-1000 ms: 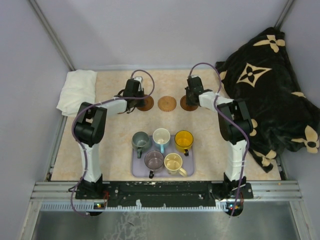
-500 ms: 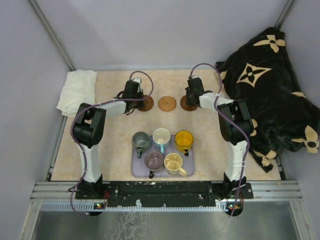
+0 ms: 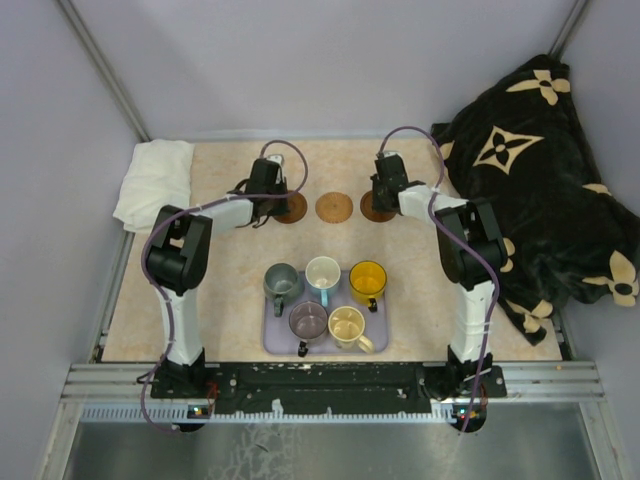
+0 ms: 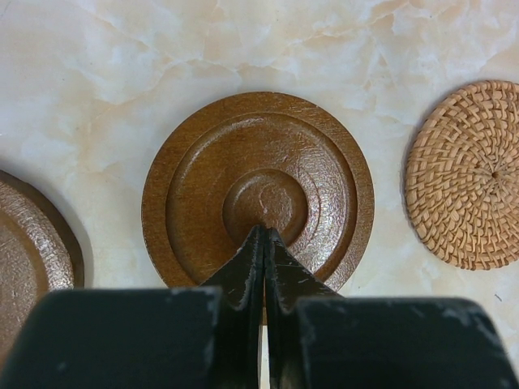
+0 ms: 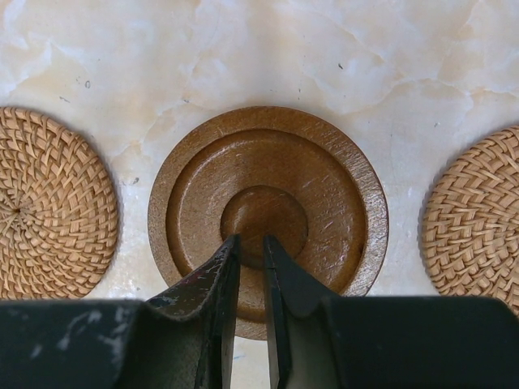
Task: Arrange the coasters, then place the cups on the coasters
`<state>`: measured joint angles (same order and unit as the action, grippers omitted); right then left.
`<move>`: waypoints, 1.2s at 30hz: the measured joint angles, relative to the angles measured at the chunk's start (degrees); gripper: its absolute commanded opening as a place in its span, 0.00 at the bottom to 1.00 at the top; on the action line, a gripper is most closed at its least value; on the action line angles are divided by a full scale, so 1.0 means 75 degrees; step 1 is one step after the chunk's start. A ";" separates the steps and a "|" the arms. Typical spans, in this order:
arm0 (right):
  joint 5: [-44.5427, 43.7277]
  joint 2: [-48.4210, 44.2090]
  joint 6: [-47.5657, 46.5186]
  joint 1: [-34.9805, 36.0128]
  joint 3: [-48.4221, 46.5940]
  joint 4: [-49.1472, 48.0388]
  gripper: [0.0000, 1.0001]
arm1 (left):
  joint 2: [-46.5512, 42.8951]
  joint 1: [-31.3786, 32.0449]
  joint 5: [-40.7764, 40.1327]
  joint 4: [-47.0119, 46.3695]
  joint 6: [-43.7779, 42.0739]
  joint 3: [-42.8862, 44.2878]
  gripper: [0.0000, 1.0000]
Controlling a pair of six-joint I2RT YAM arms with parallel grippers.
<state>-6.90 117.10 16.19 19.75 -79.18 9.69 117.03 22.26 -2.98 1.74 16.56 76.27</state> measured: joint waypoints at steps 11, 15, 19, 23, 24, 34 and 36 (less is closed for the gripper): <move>-0.0017 0.0006 -0.0061 0.0000 -0.0189 0.0341 0.19 | 0.0070 0.0015 -0.0125 0.0236 -0.0219 0.0507 0.21; -0.0055 0.0029 -0.0166 0.0000 -0.0507 0.0507 0.19 | 0.0119 0.0015 -0.0233 0.0219 -0.0373 0.0790 0.22; -0.0076 0.0052 -0.0239 0.0000 -0.0903 0.0571 0.20 | 0.0119 0.0015 -0.0388 0.0198 -0.0647 0.1218 0.24; -0.0076 0.0032 -0.0286 0.0000 -0.0962 0.0597 0.21 | 0.0035 0.0015 -0.0501 0.0058 -0.0822 0.1411 0.29; -0.0076 0.0023 -0.0289 0.0000 -0.0962 0.0621 0.21 | -0.0017 0.0015 -0.0519 0.0055 -0.0836 0.1396 0.31; -0.0335 -0.1897 -0.0431 0.0000 0.0318 0.0420 0.78 | -0.1699 0.0015 -0.0746 -0.0067 -0.0804 0.0041 0.58; -0.0399 -0.2384 -0.0498 0.0003 0.0460 0.0315 0.95 | -0.2087 0.0015 -0.0866 -0.0064 -0.0807 -0.0216 0.58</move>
<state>-9.89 99.22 12.45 19.77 -75.72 12.05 101.38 22.37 -9.47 1.26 10.50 74.65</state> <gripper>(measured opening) 0.730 0.574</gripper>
